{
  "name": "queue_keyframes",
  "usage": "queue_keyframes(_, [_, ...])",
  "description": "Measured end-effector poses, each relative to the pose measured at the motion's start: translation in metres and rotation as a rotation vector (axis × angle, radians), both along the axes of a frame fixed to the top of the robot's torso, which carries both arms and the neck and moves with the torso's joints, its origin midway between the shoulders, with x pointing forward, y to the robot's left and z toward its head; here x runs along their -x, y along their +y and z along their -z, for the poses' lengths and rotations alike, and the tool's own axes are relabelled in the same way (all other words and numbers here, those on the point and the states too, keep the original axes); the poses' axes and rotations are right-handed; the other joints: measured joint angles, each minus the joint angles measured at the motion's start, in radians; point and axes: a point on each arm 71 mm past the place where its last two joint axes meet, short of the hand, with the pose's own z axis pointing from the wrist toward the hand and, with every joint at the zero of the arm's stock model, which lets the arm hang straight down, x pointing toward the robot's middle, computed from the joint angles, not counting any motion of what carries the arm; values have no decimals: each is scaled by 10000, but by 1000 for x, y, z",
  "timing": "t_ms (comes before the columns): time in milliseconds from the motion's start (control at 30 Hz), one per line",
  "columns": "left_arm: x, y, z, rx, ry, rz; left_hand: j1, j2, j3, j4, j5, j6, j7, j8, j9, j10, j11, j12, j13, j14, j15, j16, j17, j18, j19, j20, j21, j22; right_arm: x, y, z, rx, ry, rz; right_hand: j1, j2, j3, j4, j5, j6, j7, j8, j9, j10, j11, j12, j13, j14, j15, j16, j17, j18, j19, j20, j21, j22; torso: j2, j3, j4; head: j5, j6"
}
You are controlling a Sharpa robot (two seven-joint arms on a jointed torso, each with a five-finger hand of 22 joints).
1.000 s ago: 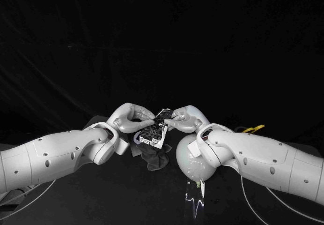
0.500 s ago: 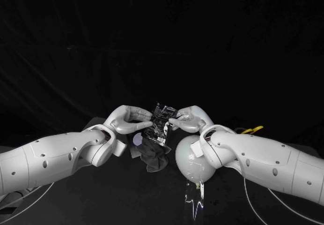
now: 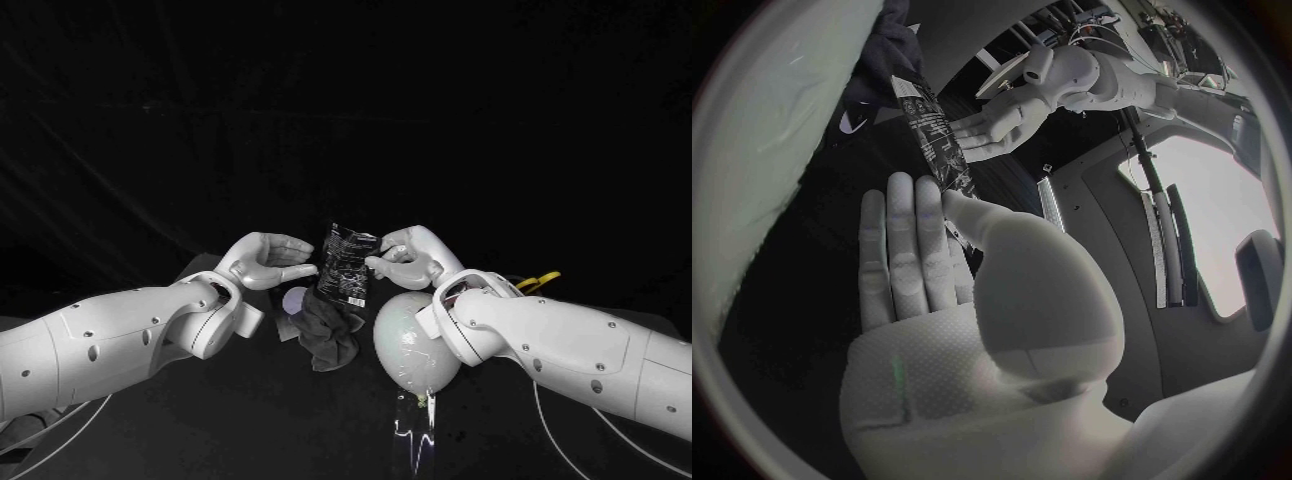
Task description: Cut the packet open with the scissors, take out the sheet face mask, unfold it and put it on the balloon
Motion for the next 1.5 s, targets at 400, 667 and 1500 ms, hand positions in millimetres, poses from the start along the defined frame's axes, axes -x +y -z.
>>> queue_keyframes(400, [-4, -6, 3, 166, 255, -78, 100, -550, -746, 24, 0, -791, -75, -65, -79, -904, 182, 116, -34, -1402, 279, -561, -617, -216, -1339, 24, -1485, -674, 10, 0, -7, 1333, -2282, -591, -151, -58, 130, -183, -35, -1, 0, 77, 0, 55, -51, -39, 25, 36, -35, 0, 113, -59, -160, -17, 333, 292, 6, -2, -1, 31, 56])
queue_keyframes(667, [-4, -24, 6, 151, 604, 653, 123, -736, -911, 27, 0, -1325, -183, -199, -259, -1360, -212, -1, -45, -2144, 429, -1021, -1179, -217, -1718, 28, -1913, -870, 18, 4, -11, 1801, -3390, -933, -204, -112, 159, -213, -46, -5, 0, 138, 0, 92, -86, -41, 22, 36, -36, 0, 134, -62, -196, 19, 373, 357, 10, -2, -5, 35, 38])
queue_keyframes(1500, [-2, -27, 13, 105, 1452, 1997, 1711, 2071, 711, -100, 0, 1999, -139, 1086, -11, 2261, -857, 548, -78, 1569, -702, 170, -685, -217, 1342, -17, -411, -564, 22, 2, -15, 2139, -4429, -966, -268, -94, 167, -276, -11, -18, -19, 174, 0, 157, -120, -63, 23, 35, -35, -1, 177, -74, -250, -36, 488, 438, -5, -5, 0, 0, 22])
